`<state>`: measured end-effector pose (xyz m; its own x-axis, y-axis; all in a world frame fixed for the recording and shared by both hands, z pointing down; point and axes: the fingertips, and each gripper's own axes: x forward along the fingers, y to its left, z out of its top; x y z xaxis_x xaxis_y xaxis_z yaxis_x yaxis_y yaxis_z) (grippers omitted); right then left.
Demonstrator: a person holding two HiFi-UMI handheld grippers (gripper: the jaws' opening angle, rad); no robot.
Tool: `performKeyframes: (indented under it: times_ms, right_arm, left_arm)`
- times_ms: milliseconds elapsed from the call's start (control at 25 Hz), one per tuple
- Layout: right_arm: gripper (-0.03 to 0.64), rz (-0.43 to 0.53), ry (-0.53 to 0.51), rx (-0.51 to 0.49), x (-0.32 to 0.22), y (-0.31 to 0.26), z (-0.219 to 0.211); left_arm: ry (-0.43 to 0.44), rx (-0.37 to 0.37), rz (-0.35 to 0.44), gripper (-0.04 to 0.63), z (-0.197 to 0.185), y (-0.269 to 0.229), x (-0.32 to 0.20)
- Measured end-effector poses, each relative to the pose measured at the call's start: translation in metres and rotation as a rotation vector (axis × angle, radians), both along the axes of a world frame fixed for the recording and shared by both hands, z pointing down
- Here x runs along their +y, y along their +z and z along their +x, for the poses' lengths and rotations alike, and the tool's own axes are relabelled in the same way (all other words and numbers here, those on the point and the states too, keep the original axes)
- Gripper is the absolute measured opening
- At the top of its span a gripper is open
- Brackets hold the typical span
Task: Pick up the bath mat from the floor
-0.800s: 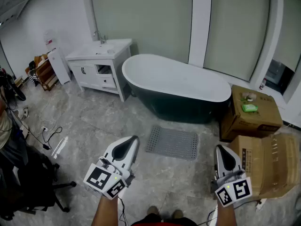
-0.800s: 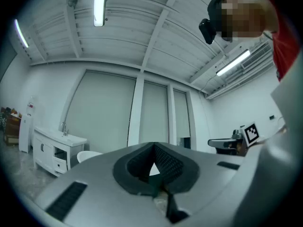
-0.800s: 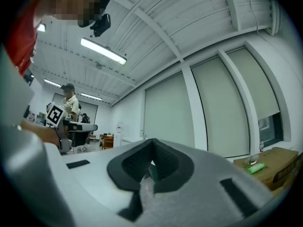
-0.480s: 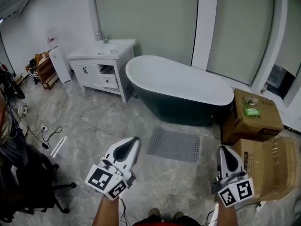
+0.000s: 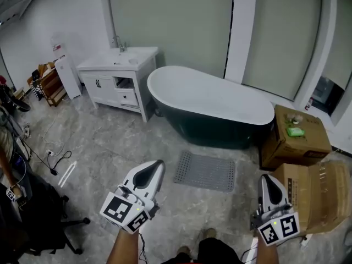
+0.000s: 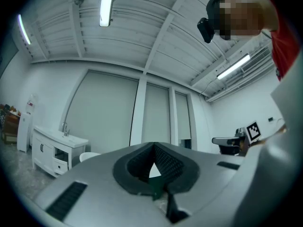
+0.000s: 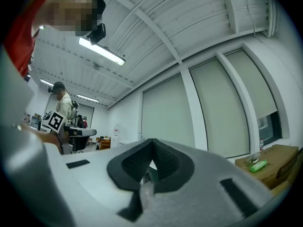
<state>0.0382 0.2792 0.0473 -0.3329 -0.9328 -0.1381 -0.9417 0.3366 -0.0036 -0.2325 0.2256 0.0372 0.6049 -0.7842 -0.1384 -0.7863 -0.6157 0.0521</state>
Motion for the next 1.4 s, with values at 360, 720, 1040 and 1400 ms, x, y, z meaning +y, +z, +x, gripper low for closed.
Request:
performKeyframes:
  times_ms: [360, 720, 1040, 1400]
  right_arm:
    - [0.003, 0.005, 0.029, 0.013, -0.041, 0.009, 0.022]
    - [0.003, 0.019, 0.024, 0.048, -0.128, 0.019, 0.067]
    - [0.003, -0.010, 0.014, 0.045, -0.210, 0.037, 0.117]
    - [0.003, -0.045, -0.013, 0.039, -0.278, 0.056, 0.162]
  left_arm:
    - [-0.028, 0.003, -0.013, 0.011, 0.007, 0.007, -0.050]
    - [-0.065, -0.033, -0.008, 0.011, 0.044, 0.018, -0.138]
    - [-0.119, -0.060, -0.003, 0.011, 0.080, 0.021, -0.215]
    - [-0.172, -0.090, -0.026, 0.011, 0.114, 0.035, -0.276]
